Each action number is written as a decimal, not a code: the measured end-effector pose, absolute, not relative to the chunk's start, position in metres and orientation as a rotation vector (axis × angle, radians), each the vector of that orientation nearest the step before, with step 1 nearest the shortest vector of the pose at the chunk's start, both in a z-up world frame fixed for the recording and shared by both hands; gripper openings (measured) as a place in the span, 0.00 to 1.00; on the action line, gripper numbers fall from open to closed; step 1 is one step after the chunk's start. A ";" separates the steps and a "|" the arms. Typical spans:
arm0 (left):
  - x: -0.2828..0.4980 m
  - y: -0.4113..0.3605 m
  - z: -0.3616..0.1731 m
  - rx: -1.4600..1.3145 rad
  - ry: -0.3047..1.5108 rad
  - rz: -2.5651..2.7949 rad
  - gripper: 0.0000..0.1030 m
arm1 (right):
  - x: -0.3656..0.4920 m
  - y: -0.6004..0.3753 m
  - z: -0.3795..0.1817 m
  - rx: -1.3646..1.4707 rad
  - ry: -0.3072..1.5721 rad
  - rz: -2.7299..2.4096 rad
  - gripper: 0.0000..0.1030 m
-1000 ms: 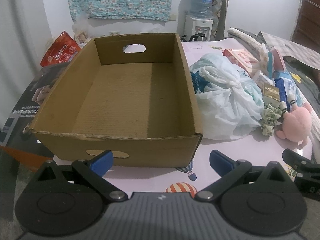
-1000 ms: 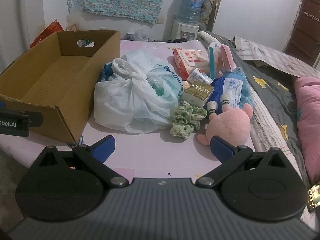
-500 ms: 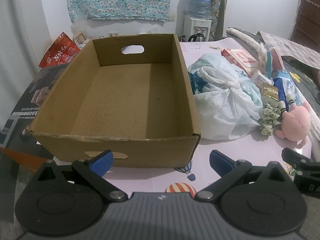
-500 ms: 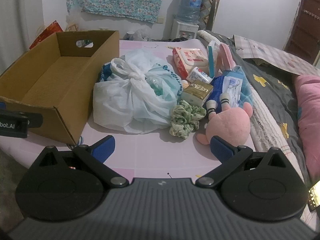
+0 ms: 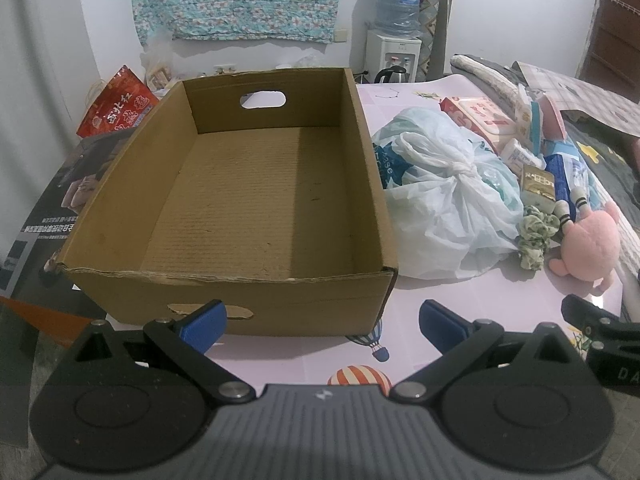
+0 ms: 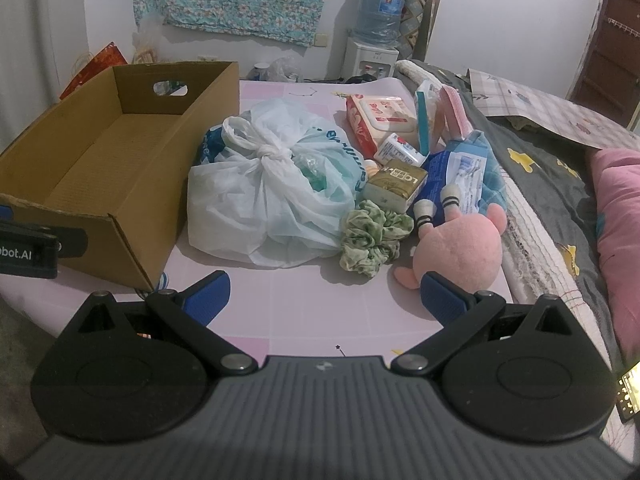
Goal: Organize soft objects
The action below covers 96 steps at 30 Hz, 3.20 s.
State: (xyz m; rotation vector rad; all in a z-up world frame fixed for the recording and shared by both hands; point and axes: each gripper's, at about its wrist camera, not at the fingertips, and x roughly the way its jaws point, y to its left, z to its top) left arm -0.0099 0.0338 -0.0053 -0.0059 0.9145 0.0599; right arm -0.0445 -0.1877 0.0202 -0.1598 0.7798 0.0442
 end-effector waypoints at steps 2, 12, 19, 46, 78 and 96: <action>-0.010 0.034 -0.005 -0.006 0.915 0.060 1.00 | -0.045 -0.188 0.020 -0.159 0.780 0.044 0.99; -0.010 0.034 -0.005 -0.006 0.915 0.059 1.00 | -0.044 -0.188 0.020 -0.159 0.781 0.044 0.99; -0.010 0.033 -0.006 -0.003 0.917 0.062 1.00 | -0.044 -0.188 0.020 -0.157 0.782 0.046 0.99; -0.024 -0.082 -0.027 0.029 0.821 -0.290 0.98 | -0.083 -0.382 -0.029 0.240 0.559 -0.044 0.99; 0.025 -0.181 -0.061 0.124 0.881 -0.504 0.66 | -0.002 -0.434 -0.078 0.630 0.701 0.419 0.40; 0.038 -0.266 -0.075 0.393 0.805 -0.560 0.85 | -0.028 -0.493 -0.092 0.858 0.591 0.275 0.45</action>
